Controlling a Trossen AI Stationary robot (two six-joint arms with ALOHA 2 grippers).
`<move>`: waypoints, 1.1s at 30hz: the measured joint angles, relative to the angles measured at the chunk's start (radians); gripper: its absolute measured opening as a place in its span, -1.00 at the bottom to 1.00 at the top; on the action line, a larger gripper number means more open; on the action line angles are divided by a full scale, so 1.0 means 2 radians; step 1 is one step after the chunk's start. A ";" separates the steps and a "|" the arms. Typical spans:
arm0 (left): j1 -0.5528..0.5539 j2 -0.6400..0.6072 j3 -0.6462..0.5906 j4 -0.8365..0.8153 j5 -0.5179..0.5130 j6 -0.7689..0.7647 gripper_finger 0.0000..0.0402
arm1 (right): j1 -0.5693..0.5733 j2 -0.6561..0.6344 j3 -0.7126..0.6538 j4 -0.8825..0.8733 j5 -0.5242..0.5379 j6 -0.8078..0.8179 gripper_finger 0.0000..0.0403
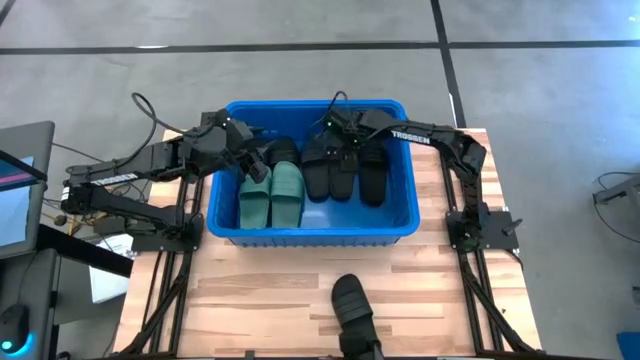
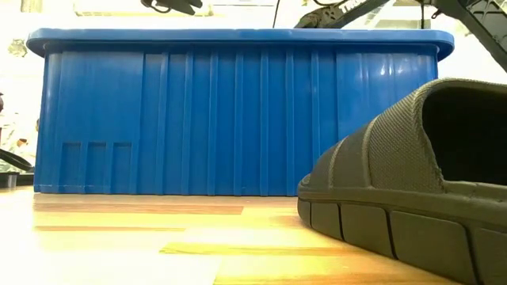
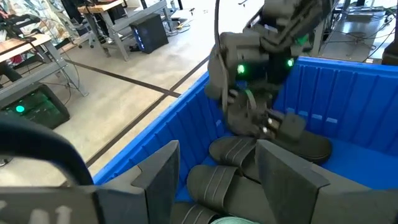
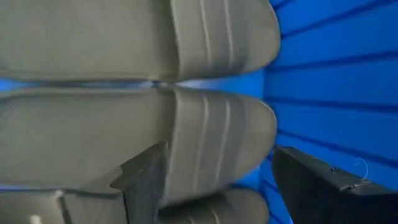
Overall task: Pick and place slides into bin
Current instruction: Adjust the black slide in the blue bin
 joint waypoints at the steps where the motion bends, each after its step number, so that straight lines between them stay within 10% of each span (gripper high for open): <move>1: 0.000 0.000 0.000 0.000 0.000 0.000 -0.01 | -0.003 -0.004 0.003 -0.007 0.001 -0.001 0.34; 12: 0.000 0.000 0.000 -0.009 0.000 0.010 -0.01 | -0.048 -0.031 0.001 -0.116 -0.040 0.031 0.34; 33: 0.011 0.000 0.000 -0.045 -0.009 0.033 -0.01 | -0.057 -0.080 -0.137 -0.057 -0.043 0.032 0.34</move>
